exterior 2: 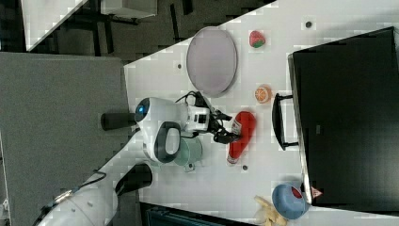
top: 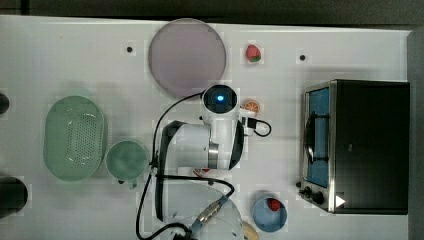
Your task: Pick Ketchup from oven and place it on table.
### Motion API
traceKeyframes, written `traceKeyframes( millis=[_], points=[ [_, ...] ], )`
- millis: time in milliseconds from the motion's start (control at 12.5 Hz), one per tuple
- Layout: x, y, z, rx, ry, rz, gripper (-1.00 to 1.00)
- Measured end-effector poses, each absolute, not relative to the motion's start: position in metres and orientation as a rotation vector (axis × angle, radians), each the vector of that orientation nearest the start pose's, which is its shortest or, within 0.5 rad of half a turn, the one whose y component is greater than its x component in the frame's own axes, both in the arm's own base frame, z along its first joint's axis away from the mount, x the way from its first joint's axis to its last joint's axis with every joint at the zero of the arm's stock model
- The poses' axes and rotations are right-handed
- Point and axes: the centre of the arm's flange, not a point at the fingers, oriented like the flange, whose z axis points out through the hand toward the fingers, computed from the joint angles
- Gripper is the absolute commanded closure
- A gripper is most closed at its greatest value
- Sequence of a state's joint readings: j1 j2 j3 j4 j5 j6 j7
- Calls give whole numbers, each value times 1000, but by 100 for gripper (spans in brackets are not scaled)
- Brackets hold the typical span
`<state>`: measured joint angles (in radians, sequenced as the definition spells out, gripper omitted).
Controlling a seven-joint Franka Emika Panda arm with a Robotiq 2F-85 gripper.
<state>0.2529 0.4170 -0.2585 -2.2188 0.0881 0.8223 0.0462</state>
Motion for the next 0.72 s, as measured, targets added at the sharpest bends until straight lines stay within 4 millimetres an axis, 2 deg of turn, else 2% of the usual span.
traceKeyframes(
  millis=[160, 320, 480, 560, 720],
  points=[
    [529, -6, 212, -2911, 1412, 277, -100],
    [529, 0, 277, -2912, 1364, 280, -100],
    [538, 5, 367, -2876, 1320, 225, -100],
    [545, 6, 421, -2850, 1297, 145, -100],
    [546, 4, 530, -2790, 1254, -19, -100]
  ],
)
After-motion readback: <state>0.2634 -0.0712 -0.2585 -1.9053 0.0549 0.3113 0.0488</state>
